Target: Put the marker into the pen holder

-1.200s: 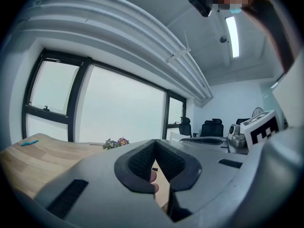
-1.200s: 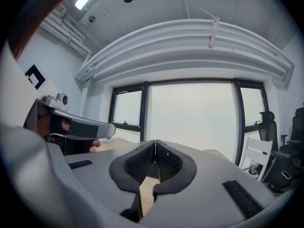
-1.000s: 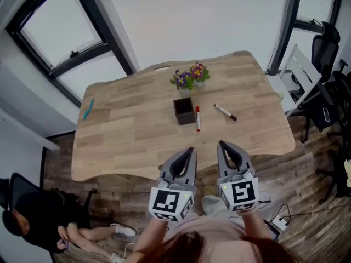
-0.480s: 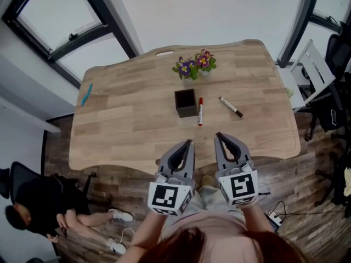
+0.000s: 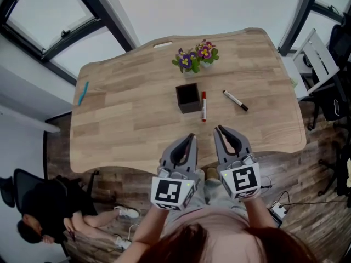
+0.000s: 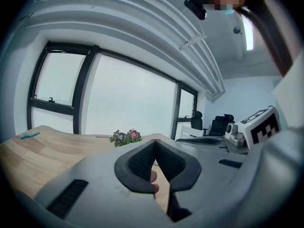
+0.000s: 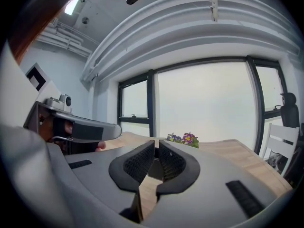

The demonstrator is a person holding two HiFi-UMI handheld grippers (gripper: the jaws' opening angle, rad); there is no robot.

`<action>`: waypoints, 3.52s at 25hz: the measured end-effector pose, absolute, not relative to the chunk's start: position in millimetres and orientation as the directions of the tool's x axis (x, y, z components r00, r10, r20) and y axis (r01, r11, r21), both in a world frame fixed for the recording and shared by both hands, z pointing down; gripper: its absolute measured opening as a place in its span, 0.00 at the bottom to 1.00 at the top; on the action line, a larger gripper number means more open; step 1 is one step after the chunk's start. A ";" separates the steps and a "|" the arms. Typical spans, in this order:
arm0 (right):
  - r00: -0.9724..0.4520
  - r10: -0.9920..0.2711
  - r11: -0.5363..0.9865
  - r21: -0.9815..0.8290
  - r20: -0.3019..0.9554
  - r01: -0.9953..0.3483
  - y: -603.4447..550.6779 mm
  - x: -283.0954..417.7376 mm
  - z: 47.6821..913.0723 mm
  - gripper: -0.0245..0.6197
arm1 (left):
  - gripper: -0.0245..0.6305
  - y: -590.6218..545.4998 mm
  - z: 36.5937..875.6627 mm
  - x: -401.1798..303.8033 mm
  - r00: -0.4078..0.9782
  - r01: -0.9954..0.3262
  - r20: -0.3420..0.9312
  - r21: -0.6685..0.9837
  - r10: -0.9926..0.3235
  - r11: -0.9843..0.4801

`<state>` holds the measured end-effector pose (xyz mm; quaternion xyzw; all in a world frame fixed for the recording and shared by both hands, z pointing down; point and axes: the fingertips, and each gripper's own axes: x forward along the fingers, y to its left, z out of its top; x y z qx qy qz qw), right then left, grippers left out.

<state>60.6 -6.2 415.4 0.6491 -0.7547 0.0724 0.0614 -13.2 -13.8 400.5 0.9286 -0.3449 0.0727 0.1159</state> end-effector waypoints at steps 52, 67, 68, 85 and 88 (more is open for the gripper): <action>0.029 -0.802 -0.080 -0.060 0.596 -0.995 -102.0 60.4 616.1 0.16 | 0.04 -127.6 504.5 -2.8 0.830 -0.534 0.357 0.288 -0.428 -0.795; 0.047 -0.663 -0.124 -0.047 0.747 -0.991 -101.5 63.6 660.6 0.19 | 0.04 -136.0 516.3 -1.6 0.837 -0.519 0.375 0.316 -0.397 -0.794; 0.048 -0.661 -0.127 -0.049 0.749 -0.991 -101.6 63.4 661.4 0.19 | 0.04 -135.9 516.7 -1.2 0.839 -0.515 0.377 0.317 -0.393 -0.796; 0.098 -0.702 -0.153 -0.016 0.705 -0.988 -90.7 78.9 637.5 0.13 | 0.04 -136.8 509.8 -8.2 0.840 -0.523 0.356 0.336 -0.409 -0.783; 0.089 -0.725 -0.142 -0.022 0.683 -0.990 -92.9 82.1 624.5 0.13 | 0.04 -137.8 508.3 -10.9 0.827 -0.547 0.360 0.333 -0.432 -0.768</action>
